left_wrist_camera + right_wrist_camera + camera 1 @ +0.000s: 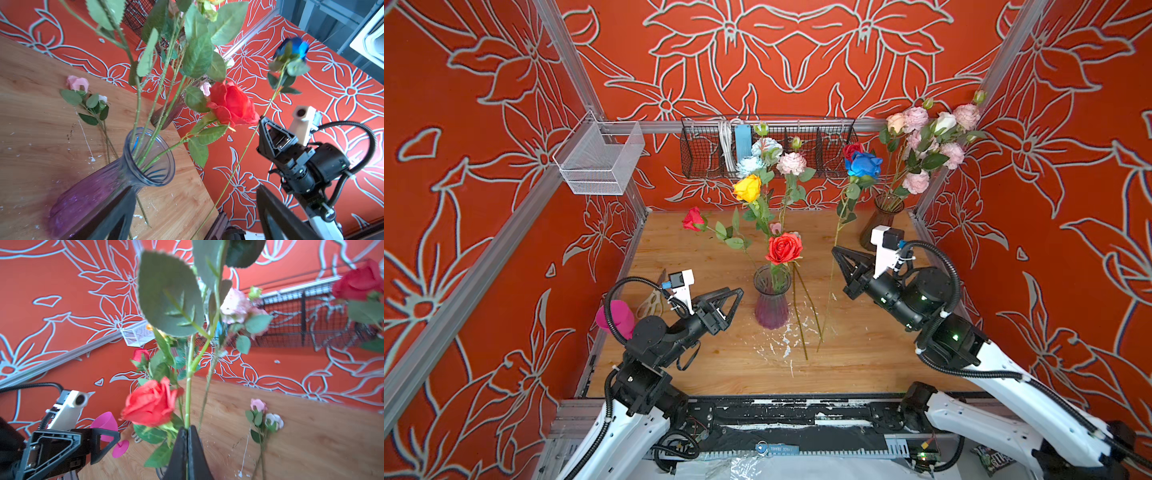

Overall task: Arrange the flowers into the vase
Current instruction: 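Lift the blue rose upright out of the pile with the right gripper, then carry the blue rose over the purple vase and lower its stem in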

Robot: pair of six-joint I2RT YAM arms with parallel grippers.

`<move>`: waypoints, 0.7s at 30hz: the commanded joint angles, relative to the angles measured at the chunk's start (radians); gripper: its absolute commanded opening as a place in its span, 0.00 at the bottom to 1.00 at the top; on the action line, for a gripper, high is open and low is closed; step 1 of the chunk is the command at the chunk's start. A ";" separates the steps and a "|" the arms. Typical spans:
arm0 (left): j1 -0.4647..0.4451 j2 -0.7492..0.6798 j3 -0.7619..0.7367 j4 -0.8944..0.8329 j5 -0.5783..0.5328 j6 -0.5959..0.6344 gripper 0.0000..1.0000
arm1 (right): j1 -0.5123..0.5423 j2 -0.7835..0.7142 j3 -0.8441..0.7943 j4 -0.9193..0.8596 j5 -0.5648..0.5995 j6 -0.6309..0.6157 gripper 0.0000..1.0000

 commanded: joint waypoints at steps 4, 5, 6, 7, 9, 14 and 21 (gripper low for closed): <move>-0.011 0.013 0.056 -0.034 0.014 0.047 0.90 | 0.144 0.094 0.178 0.047 0.045 -0.184 0.00; -0.011 0.009 0.066 -0.054 -0.003 0.055 0.90 | 0.169 0.116 0.207 0.047 0.049 -0.209 0.00; -0.011 0.006 0.078 -0.074 -0.018 0.061 0.90 | 0.188 0.131 0.227 0.048 0.054 -0.224 0.00; -0.011 0.003 0.094 -0.103 -0.044 0.066 0.90 | 0.210 0.154 0.254 0.049 0.056 -0.247 0.00; -0.011 -0.002 0.122 -0.173 -0.095 0.077 0.91 | 0.245 0.195 0.299 0.060 0.059 -0.285 0.00; -0.011 -0.039 0.160 -0.302 -0.249 0.068 0.92 | 0.293 0.315 0.434 0.094 0.048 -0.351 0.00; -0.011 -0.097 0.160 -0.340 -0.273 0.073 0.93 | 0.298 0.469 0.621 0.124 0.036 -0.432 0.00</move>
